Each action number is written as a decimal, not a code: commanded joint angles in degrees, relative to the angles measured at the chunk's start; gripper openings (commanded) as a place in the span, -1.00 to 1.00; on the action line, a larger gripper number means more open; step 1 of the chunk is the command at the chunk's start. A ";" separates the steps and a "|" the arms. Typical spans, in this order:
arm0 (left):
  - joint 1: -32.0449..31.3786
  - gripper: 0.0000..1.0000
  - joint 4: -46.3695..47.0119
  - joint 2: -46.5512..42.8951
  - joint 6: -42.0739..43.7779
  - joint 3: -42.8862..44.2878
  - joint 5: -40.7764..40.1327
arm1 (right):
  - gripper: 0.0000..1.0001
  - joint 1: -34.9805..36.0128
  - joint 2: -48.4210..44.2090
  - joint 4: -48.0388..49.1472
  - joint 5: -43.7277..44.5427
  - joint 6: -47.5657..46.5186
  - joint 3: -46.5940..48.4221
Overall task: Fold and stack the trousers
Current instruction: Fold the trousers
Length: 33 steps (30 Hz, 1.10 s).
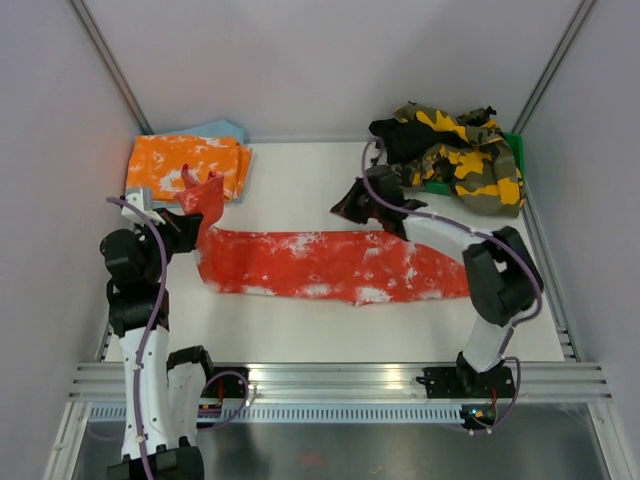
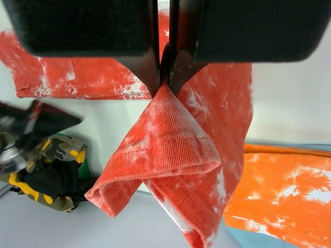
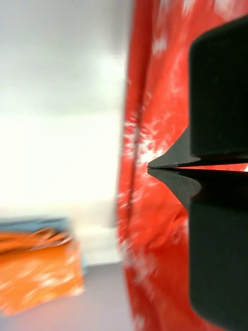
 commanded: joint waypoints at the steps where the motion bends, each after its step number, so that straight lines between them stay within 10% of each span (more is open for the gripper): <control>1: -1.99 -0.95 1.39 1.11 -0.65 -2.20 -0.31 | -0.92 -3.30 -12.76 -7.52 1.83 -5.80 0.36; 6: -8.31 -0.95 6.58 2.60 -4.70 -4.67 -2.91 | -0.84 -9.89 -19.61 -11.57 2.98 -7.22 -2.28; 16: -41.43 -0.95 9.14 15.61 -6.64 -3.96 -28.06 | -0.78 -18.95 -25.16 -18.17 2.10 -11.26 -3.77; 33: -57.45 -0.95 19.41 29.05 -17.18 -5.90 -38.27 | -0.56 -20.36 -29.37 -18.52 -4.58 -14.69 -10.37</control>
